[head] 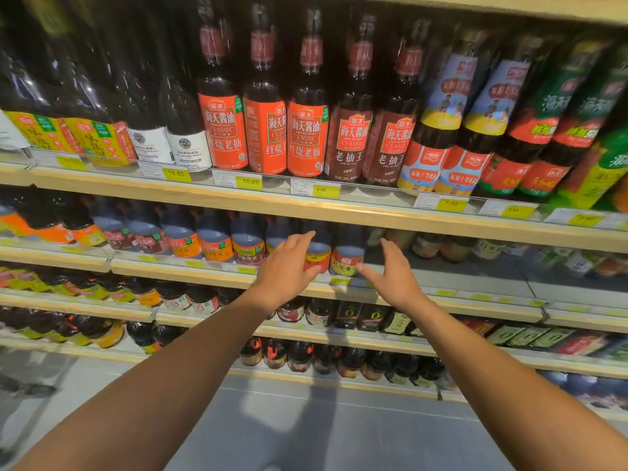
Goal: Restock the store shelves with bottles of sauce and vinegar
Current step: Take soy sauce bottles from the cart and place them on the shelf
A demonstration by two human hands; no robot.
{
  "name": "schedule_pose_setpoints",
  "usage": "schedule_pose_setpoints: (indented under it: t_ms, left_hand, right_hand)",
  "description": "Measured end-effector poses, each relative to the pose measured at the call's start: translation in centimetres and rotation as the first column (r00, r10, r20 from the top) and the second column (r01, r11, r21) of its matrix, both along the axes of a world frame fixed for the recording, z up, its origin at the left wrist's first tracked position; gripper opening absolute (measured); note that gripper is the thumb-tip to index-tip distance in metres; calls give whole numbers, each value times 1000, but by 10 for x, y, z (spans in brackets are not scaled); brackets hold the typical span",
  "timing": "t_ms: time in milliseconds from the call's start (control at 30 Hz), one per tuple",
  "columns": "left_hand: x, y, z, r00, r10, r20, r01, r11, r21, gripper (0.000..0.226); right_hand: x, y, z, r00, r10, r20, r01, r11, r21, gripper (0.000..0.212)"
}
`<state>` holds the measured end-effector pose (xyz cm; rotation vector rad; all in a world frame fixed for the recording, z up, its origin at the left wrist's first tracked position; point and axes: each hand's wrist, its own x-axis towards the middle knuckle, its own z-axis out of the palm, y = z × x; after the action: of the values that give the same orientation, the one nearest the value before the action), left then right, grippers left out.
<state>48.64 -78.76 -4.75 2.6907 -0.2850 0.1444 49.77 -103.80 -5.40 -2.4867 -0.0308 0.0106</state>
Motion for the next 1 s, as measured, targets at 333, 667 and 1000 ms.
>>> schedule_pose_setpoints:
  t_ms: [333, 667, 1000]
  left_hand:
    - [-122, 2, 19, 973, 154, 171, -185, 966, 180, 92]
    - [-231, 60, 21, 909, 350, 227, -409, 855, 319, 99]
    - [-326, 196, 13, 781, 595, 189, -623, 717, 314, 99]
  right_hand:
    - [-95, -5, 38, 920, 300, 254, -225, 932, -286, 94]
    - [-152, 73, 57, 754, 557, 348, -354, 791, -499, 100]
    - [-184, 246, 52, 564, 760, 323, -573, 642, -509, 97]
